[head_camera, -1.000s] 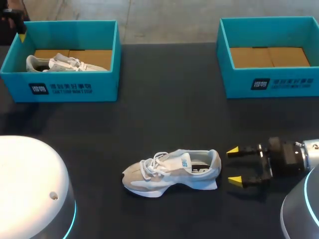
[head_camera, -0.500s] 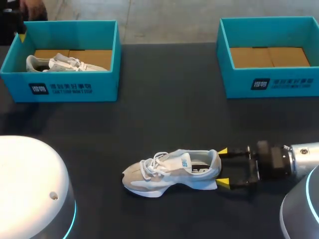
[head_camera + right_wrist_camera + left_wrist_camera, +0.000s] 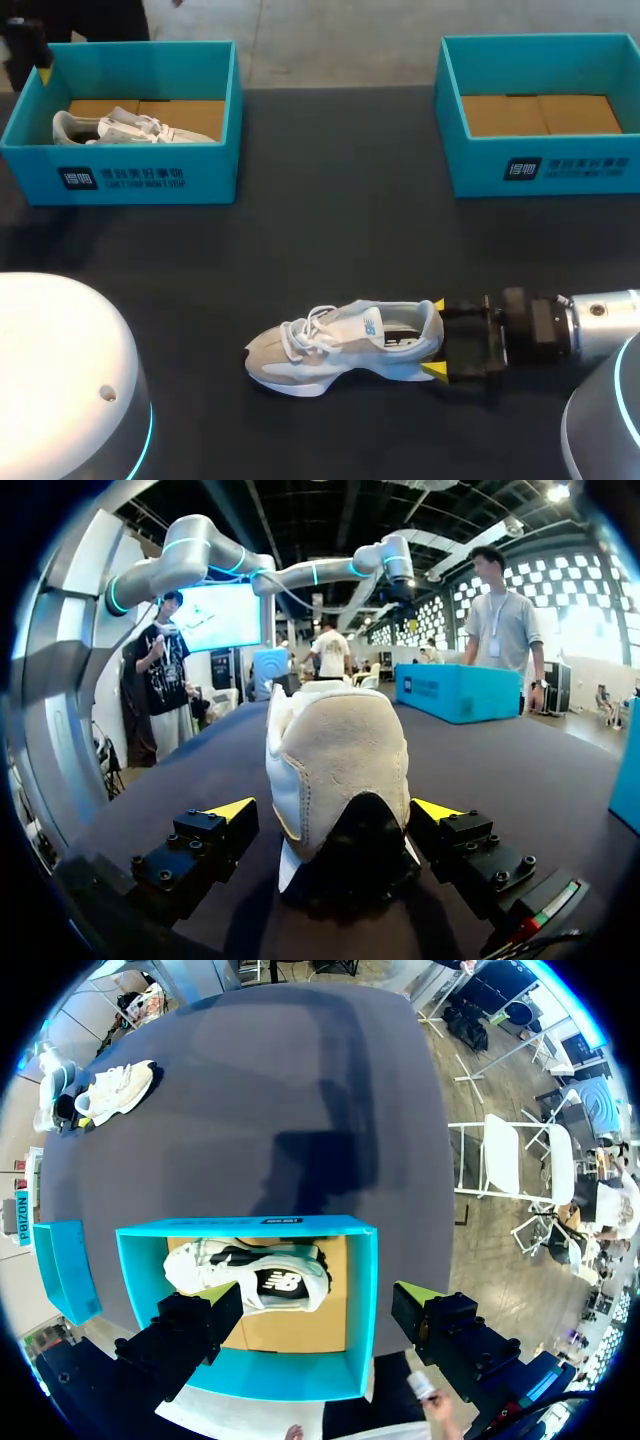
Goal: Take the shoe out of the shoebox, open the shoe tongue, remove and reinsert the insole, then place the shoe into the shoebox
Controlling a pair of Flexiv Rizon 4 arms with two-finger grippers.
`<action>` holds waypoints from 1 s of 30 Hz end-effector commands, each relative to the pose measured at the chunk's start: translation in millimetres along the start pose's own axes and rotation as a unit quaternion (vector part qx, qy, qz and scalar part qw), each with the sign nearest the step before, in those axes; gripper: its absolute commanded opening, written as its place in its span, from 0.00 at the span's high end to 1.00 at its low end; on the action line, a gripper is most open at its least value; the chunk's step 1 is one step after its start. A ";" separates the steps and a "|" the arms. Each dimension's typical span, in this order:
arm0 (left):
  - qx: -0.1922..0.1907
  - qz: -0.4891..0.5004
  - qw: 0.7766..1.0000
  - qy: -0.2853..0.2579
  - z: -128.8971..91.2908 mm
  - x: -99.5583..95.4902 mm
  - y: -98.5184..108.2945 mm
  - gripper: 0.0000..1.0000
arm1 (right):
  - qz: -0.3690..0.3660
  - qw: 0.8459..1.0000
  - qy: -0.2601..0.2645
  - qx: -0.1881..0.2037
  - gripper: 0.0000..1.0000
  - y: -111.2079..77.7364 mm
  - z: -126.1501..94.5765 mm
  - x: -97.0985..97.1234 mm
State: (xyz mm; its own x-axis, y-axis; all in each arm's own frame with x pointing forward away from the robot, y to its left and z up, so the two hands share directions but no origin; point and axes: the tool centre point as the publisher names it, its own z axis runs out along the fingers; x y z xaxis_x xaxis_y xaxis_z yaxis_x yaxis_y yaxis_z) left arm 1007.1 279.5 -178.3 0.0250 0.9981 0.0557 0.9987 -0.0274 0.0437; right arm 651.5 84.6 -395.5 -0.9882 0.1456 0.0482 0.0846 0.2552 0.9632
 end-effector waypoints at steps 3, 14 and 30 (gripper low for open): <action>-0.001 0.000 1.000 0.001 0.0 0.3 -0.8 0.00 | -0.003 1.000 0.002 -0.001 0.00 -1.4 6.5 -1.6; -0.001 0.000 1.000 0.001 0.0 0.3 -0.8 0.00 | -0.009 1.000 0.003 -0.008 0.00 -3.0 6.2 -5.0; -0.001 0.000 1.000 0.001 0.0 0.3 -0.8 0.00 | -0.011 1.000 0.026 -0.014 0.00 -7.9 28.1 -5.3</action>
State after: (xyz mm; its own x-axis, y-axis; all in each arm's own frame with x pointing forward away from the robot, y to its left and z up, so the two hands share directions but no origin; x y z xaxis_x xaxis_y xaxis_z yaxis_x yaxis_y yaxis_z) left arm 1007.1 279.5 -178.3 0.0250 0.9981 0.0557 0.9987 -0.0274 0.0437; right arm 658.8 103.4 -407.5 -0.9952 0.0885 0.0409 0.0604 0.2311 0.9711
